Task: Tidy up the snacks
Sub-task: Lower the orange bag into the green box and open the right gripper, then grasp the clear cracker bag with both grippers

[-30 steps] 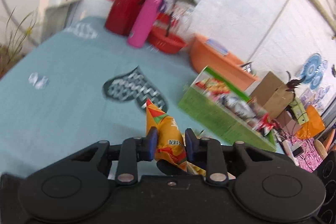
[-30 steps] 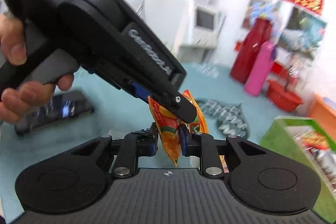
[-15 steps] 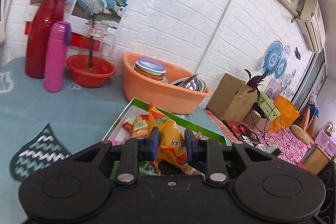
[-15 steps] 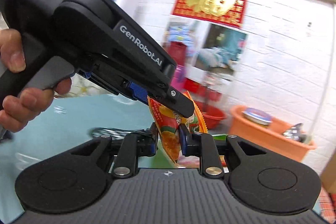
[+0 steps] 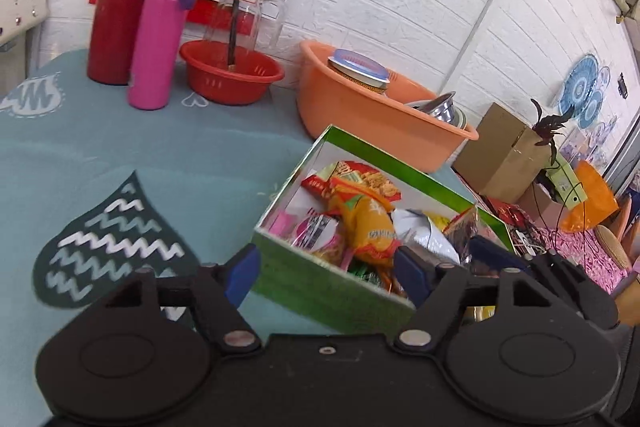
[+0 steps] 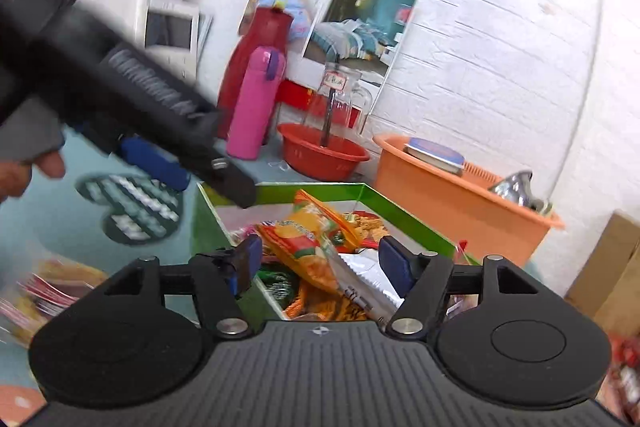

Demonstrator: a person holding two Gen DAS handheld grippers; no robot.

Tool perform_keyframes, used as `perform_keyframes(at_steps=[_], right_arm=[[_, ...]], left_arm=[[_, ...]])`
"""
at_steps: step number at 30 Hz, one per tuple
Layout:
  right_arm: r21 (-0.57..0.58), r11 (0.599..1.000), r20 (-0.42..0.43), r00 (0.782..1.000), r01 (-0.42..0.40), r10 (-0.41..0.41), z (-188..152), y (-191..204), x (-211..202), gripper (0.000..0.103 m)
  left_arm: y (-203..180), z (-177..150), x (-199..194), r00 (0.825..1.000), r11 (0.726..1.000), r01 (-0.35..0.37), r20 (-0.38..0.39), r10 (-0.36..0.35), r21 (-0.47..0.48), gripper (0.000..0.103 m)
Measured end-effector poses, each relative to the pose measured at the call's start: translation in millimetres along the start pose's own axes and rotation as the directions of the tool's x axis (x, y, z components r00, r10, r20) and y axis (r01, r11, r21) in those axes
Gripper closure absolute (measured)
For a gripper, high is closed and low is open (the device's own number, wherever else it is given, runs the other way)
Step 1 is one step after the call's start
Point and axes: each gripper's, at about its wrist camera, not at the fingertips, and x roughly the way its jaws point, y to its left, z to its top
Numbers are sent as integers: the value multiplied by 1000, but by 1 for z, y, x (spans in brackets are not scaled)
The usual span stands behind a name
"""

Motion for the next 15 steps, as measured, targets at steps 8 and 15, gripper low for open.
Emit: perform_keyframes(at_steps=[8, 15], right_arm=[[234, 931, -44, 954, -279, 297, -3, 9, -49, 0], [335, 880, -181, 894, -335, 409, -24, 33, -31, 0]], left_arm=[[24, -52, -53, 996, 995, -8, -86, -1, -97, 0], [52, -92, -79, 996, 960, 12, -85, -37, -280, 0]])
